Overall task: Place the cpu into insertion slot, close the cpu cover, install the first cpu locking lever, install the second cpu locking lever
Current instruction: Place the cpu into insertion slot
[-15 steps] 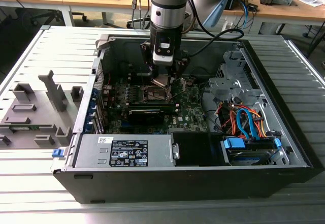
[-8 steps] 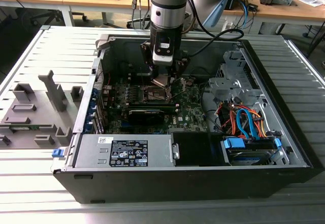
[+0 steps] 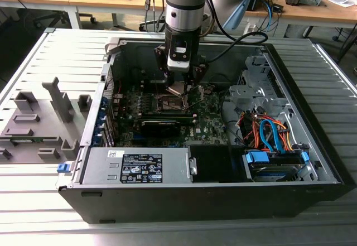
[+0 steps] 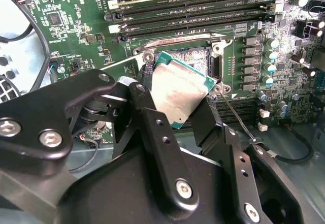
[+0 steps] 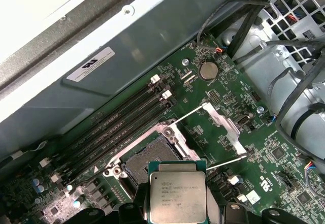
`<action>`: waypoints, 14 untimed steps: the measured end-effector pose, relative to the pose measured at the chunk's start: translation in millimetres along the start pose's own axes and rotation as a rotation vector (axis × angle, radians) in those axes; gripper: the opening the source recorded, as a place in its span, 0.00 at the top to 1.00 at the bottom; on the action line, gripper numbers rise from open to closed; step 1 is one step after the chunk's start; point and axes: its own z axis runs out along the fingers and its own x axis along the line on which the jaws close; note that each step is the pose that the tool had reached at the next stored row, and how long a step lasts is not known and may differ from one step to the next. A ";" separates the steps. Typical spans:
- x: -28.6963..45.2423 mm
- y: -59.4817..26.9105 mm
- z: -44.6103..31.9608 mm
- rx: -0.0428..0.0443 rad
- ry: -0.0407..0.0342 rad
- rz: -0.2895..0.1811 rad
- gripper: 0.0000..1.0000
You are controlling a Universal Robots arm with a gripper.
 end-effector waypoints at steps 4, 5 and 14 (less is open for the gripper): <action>0.1 0.0 0.0 0.0001 0.0001 0.003 0.46; 0.1 0.0 0.0 0.0001 0.0001 0.004 0.46; 0.0 0.0 0.0 0.0002 0.0001 0.010 0.46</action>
